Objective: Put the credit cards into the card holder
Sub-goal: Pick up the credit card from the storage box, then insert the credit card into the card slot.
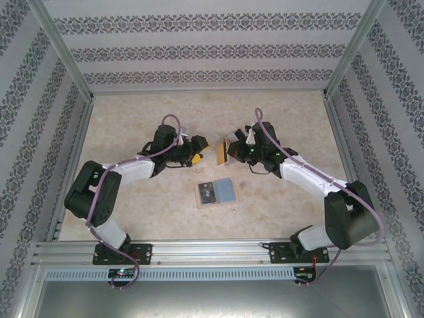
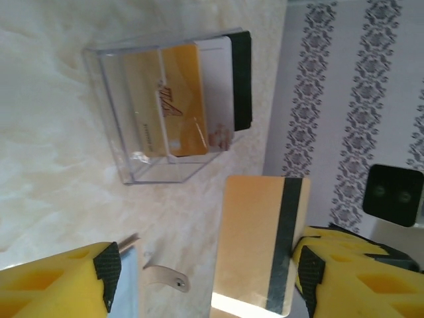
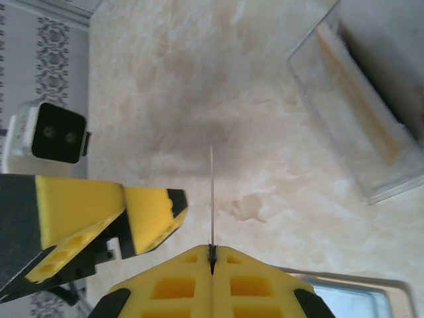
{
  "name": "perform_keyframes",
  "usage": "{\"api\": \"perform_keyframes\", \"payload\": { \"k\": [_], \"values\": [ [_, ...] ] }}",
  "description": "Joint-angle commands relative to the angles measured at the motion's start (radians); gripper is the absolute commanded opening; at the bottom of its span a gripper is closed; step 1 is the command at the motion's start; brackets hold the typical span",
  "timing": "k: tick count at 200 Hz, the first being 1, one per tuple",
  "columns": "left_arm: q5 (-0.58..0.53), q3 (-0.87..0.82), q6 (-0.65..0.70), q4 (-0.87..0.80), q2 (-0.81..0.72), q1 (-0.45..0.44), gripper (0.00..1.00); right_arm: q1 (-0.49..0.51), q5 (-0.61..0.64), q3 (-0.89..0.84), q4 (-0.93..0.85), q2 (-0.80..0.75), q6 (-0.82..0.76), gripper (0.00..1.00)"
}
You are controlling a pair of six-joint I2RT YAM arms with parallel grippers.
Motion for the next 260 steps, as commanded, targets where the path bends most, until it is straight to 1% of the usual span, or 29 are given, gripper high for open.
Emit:
{"api": "perform_keyframes", "payload": {
  "k": [1, 11, 44, 72, 106, 126, 137, 154, 189, 196, 220, 234, 243, 260],
  "values": [
    [0.081, 0.024, -0.068, 0.143, 0.028, 0.002, 0.69, -0.004, -0.078, -0.020, 0.140, -0.023, 0.090, 0.00],
    [0.088, 0.025, -0.076, 0.149, 0.037, -0.001, 0.67, -0.006, -0.087, -0.024, 0.152, -0.018, 0.095, 0.00],
    [0.109, 0.028, -0.110, 0.210, 0.059, -0.011, 0.53, -0.012, -0.129, -0.027, 0.190, 0.009, 0.119, 0.00],
    [0.133, 0.029, -0.132, 0.260, 0.070, -0.013, 0.40, -0.020, -0.143, -0.037, 0.226, 0.028, 0.144, 0.00],
    [0.139, 0.018, -0.149, 0.280, 0.068, -0.014, 0.19, -0.023, -0.140, -0.040, 0.226, 0.049, 0.155, 0.00],
    [0.138, 0.008, -0.171, 0.312, 0.068, -0.014, 0.13, -0.024, -0.145, -0.040, 0.228, 0.065, 0.161, 0.00],
    [0.141, 0.005, -0.181, 0.322, 0.066, -0.014, 0.06, -0.024, -0.145, -0.042, 0.231, 0.068, 0.163, 0.00],
    [0.141, -0.002, -0.197, 0.338, 0.064, -0.013, 0.00, -0.024, -0.137, -0.043, 0.227, 0.073, 0.163, 0.00],
    [0.128, -0.023, -0.250, 0.341, 0.052, -0.013, 0.00, -0.027, -0.143, -0.042, 0.217, 0.084, 0.163, 0.00],
    [0.121, -0.031, -0.279, 0.346, 0.048, -0.014, 0.00, -0.027, -0.138, -0.045, 0.206, 0.081, 0.155, 0.03],
    [0.063, -0.072, -0.355, 0.279, 0.011, -0.013, 0.00, -0.029, -0.079, -0.047, 0.101, 0.055, 0.093, 0.23],
    [0.030, -0.099, -0.379, 0.193, -0.025, -0.013, 0.00, -0.027, -0.043, -0.045, 0.018, 0.045, 0.036, 0.24],
    [0.015, -0.106, -0.389, 0.103, -0.051, -0.013, 0.00, -0.024, -0.022, -0.039, -0.042, 0.043, -0.006, 0.25],
    [-0.004, -0.126, -0.390, 0.035, -0.090, -0.014, 0.00, -0.014, 0.013, -0.038, -0.122, 0.038, -0.065, 0.26]
  ]
}}
